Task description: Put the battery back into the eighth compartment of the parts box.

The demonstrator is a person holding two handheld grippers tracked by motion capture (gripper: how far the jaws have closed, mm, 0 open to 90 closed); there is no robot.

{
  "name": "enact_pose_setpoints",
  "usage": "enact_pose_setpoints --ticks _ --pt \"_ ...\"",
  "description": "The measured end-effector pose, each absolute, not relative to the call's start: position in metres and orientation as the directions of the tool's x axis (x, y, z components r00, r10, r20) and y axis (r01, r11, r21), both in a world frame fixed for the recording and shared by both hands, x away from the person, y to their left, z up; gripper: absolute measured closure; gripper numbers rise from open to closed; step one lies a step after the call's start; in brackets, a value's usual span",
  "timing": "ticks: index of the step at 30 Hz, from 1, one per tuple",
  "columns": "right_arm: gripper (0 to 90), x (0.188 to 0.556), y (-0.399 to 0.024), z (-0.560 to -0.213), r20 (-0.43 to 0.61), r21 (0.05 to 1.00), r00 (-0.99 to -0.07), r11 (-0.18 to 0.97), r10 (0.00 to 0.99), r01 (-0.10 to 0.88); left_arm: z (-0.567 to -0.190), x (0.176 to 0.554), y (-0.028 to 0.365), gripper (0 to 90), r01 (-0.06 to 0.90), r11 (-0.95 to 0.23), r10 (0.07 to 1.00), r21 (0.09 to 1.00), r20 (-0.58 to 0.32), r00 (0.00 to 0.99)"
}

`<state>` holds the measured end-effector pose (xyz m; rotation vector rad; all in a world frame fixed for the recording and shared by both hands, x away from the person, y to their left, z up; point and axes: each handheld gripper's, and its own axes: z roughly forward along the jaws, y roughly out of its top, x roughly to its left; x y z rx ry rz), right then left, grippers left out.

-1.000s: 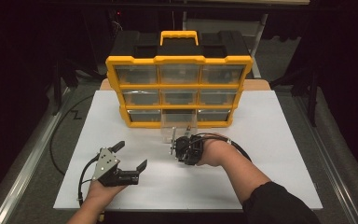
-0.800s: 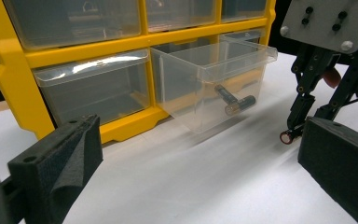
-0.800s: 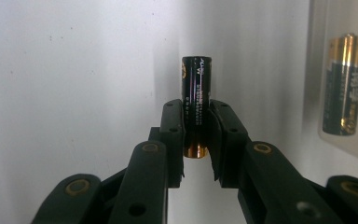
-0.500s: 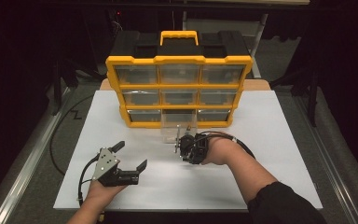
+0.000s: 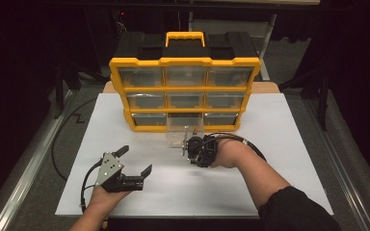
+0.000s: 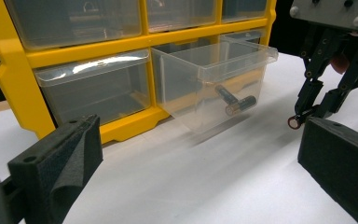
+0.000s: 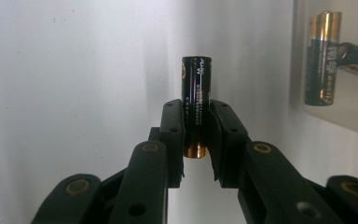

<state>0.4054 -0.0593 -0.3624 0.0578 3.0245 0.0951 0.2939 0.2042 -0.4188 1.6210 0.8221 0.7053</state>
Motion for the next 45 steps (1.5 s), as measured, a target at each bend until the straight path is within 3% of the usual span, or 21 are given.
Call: enact_pose_setpoints --ticks 45 --pt "78.7 0.413 -0.057 -0.322 -0.139 0.059 -0.990 0.998 0.028 0.020 -0.418 0.294 0.206 0.7 0.139 -0.112 0.820 0.984 0.013 0.572"
